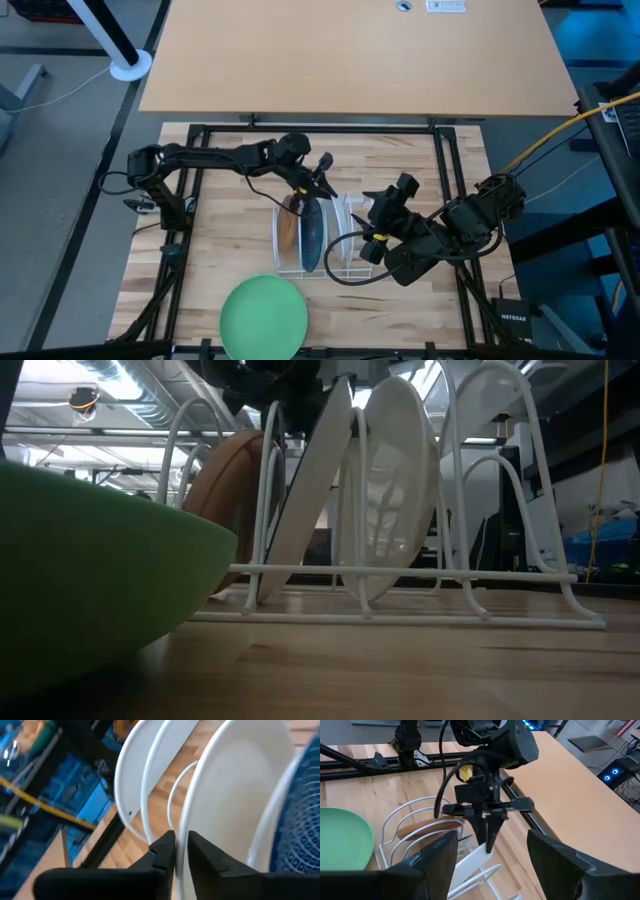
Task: Sort dishes
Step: Put the white plate into the dish rack, then put the green plate into the dish rack
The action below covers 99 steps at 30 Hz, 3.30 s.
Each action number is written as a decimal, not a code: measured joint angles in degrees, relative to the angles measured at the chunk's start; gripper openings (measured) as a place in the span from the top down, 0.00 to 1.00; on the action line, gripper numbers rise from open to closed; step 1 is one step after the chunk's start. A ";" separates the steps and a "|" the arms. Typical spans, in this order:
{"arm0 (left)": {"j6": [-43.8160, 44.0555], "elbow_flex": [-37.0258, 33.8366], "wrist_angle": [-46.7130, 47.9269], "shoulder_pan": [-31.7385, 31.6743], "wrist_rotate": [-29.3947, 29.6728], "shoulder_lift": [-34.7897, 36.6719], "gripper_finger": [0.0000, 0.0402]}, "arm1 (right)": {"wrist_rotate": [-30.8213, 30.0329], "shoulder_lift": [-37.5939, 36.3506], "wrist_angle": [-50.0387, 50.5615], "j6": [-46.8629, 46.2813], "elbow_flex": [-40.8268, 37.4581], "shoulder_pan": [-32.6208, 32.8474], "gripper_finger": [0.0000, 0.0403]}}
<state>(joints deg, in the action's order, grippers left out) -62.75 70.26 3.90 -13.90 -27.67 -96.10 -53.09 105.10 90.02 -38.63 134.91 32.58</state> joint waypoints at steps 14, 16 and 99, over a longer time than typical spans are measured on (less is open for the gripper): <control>-2.69 -0.07 -0.82 2.21 2.70 0.00 0.70 | -0.03 0.00 0.00 0.00 0.00 -0.02 0.39; -3.58 -0.07 -1.11 2.59 2.81 0.06 0.70 | -0.03 0.00 0.00 0.00 0.00 -0.01 0.39; 112.08 -33.51 17.46 45.06 22.13 15.27 0.71 | 15.20 0.02 -2.56 -0.26 0.00 0.02 0.39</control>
<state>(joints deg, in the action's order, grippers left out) 49.33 36.75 21.36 31.16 -5.54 -80.83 -37.89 105.12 87.45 -38.89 134.91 32.60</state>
